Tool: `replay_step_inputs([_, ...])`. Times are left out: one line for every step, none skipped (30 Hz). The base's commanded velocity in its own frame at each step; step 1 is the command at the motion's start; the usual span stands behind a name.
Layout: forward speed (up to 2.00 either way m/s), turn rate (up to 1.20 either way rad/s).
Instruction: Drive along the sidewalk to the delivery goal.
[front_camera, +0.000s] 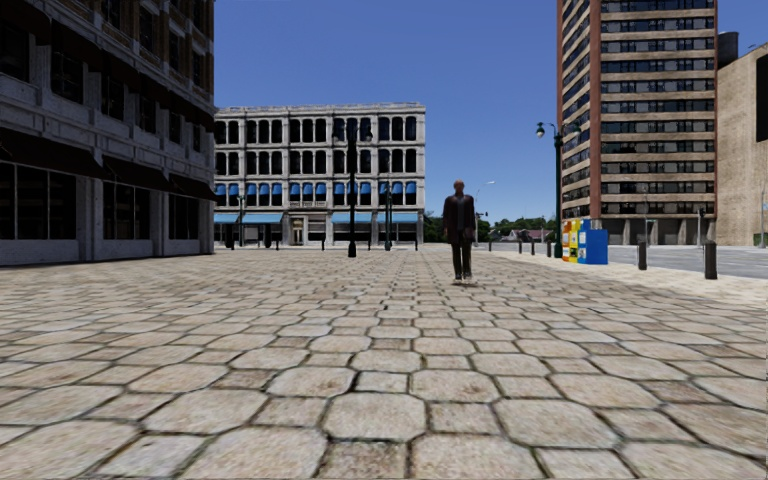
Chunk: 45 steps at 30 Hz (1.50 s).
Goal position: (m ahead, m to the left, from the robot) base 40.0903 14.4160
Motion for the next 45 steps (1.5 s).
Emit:
replay_step_inputs([2.0,0.0])
replay_step_inputs([2.0,0.0])
replay_step_inputs([2.0,0.0])
replay_step_inputs([2.0,0.0])
replay_step_inputs([2.0,0.0])
replay_step_inputs([2.0,0.0])
replay_step_inputs([2.0,0.0])
replay_step_inputs([2.0,0.0])
replay_step_inputs([2.0,0.0])
replay_step_inputs([2.0,0.0])
replay_step_inputs([2.0,0.0])
replay_step_inputs([2.0,0.0])
replay_step_inputs([2.0,0.0])
replay_step_inputs([2.0,0.0])
replay_step_inputs([2.0,0.0])
replay_step_inputs([2.0,0.0])
replay_step_inputs([2.0,0.0])
replay_step_inputs([2.0,0.0])
replay_step_inputs([2.0,0.0])
replay_step_inputs([2.0,0.0])
replay_step_inputs([2.0,0.0])
replay_step_inputs([2.0,0.0])
replay_step_inputs([2.0,0.0])
replay_step_inputs([2.0,0.0])
replay_step_inputs([2.0,0.0])
replay_step_inputs([2.0,0.0])
replay_step_inputs([2.0,0.0])
replay_step_inputs([2.0,0.0])
replay_step_inputs([2.0,0.0])
replay_step_inputs([2.0,0.0])
replay_step_inputs([2.0,0.0])
replay_step_inputs([2.0,0.0])
replay_step_inputs([2.0,0.0])
replay_step_inputs([2.0,0.0])
replay_step_inputs([2.0,0.0])
replay_step_inputs([2.0,0.04])
replay_step_inputs([2.0,0.26])
replay_step_inputs([2.0,0.44])
replay_step_inputs([2.0,0.44])
replay_step_inputs([2.0,0.52])
replay_step_inputs([2.0,0.54])
replay_step_inputs([2.0,0.54])
replay_step_inputs([2.0,0.54])
replay_step_inputs([2.0,0.54])
replay_step_inputs([2.0,0.54])
